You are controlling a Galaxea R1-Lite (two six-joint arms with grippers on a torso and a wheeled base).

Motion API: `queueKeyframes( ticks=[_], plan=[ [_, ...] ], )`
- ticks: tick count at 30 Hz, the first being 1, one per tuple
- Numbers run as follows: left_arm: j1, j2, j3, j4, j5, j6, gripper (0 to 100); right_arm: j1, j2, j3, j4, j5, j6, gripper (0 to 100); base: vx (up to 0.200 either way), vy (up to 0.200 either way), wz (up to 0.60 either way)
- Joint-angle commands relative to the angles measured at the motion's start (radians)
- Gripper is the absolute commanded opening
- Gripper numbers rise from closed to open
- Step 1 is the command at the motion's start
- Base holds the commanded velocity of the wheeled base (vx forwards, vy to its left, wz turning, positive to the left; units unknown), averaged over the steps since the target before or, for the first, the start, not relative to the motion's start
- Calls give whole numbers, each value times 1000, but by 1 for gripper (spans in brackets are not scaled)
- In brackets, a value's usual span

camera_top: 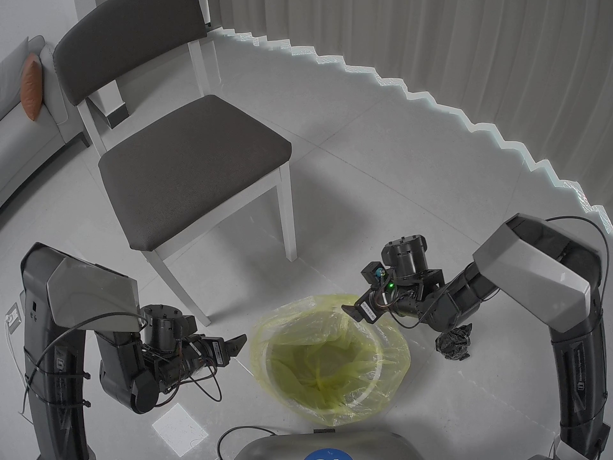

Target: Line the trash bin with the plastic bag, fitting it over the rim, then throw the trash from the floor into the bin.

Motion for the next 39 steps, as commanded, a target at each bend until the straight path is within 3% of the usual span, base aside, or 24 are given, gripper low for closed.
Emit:
queueKeyframes(
  ticks=[1, 6, 8, 11, 16, 20, 30, 39],
  plan=[
    [-16, -12, -53, 27, -2, 4, 100, -36, -94, 64, 4, 1, 7, 100, 0, 0, 0],
    [-46, -23, -65, 55, -3, 4, 100, -80, -171, 177, 3, 4, 5, 100, 0, 0, 0],
    [-58, -18, -60, 55, -37, 6, 100, -103, -208, 268, 3, 6, 4, 100, 0, 0, 0],
    [-58, -5, -68, 58, -85, 6, 100, -111, -211, 352, -7, 3, -9, 100, 0, 0, 0],
    [-50, 55, -97, 58, -89, 47, 100, -111, -191, 421, -36, 1, -13, 100, 0, 0, 0],
    [-29, 118, -134, 59, -92, 104, 100, -114, -142, 421, -51, -3, -22, 100, 0, 0, 0],
    [22, 158, -271, 179, -88, 111, 100, -137, 9, 367, -112, -6, -59, 100, 0, 0, 0],
    [28, 157, -472, 467, -74, 113, 100, -149, 58, 196, 23, -14, -61, 100, 0, 0, 0]
  ],
)
